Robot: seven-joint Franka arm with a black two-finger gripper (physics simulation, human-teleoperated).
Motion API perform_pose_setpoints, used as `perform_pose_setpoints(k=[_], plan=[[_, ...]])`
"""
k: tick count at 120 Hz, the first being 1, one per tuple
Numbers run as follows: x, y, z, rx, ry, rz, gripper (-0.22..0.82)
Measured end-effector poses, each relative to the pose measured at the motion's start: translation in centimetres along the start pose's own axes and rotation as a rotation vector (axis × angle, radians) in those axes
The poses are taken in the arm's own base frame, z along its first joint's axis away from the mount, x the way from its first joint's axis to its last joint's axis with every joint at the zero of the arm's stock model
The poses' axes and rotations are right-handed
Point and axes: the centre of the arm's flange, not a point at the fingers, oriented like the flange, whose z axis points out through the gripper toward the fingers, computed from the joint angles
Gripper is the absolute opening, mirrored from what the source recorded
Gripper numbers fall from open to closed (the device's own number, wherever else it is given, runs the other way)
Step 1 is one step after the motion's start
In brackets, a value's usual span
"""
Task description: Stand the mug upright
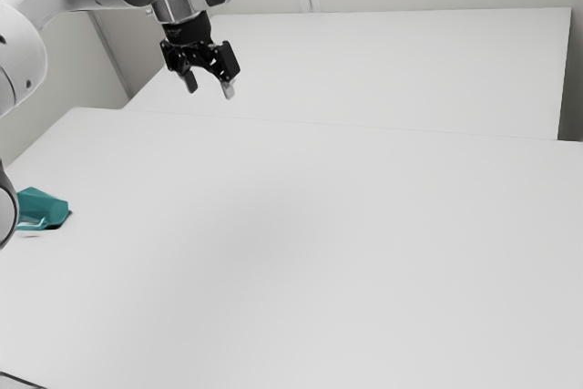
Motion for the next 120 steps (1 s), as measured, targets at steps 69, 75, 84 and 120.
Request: perform_pose_setpoints(k=[69, 75, 84, 120], plan=[[-5.4, -5.0, -3.0, -0.076, 0.029, -0.106, 0.60], [-6.5, -7.9, -3.1, -0.120, 0.029, -0.150, 0.60], [-8.5, -13.0, -3.2, -0.185, 0.033, -0.222, 0.60], [-19.0, -33.2, 0.8, -0.429, 0.110, -0.442, 0.60]])
